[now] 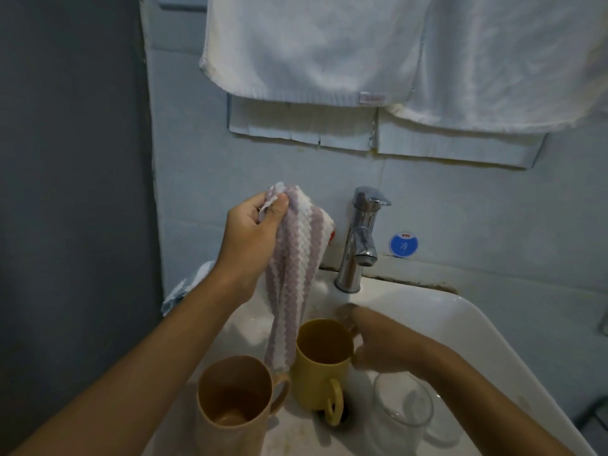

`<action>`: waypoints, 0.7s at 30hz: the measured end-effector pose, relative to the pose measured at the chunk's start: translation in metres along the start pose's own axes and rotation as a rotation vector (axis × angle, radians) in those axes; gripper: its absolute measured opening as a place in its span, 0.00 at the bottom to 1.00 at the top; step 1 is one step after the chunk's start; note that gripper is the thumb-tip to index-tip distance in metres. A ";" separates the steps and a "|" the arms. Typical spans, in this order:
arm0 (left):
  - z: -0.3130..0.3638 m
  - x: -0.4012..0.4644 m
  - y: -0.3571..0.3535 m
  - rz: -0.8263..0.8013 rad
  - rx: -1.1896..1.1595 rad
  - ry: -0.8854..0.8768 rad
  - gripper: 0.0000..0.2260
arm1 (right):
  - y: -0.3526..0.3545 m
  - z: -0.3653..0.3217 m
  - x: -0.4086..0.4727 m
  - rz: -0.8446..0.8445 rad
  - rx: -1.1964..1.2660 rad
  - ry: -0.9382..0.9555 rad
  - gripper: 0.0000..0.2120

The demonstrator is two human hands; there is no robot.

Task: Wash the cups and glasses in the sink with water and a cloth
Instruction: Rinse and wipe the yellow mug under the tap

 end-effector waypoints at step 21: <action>0.008 -0.003 0.007 -0.121 0.161 -0.038 0.20 | 0.019 -0.059 -0.027 0.590 0.616 0.610 0.13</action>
Point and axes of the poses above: each hand's wrist, its own x-axis towards the middle knuckle, its own y-axis out of the back of the hand, z = x × y, the point moved 1 cm from there along x, towards the middle knuckle, and after that the axes turned 15 degrees about -z, right-handed, at the moved point
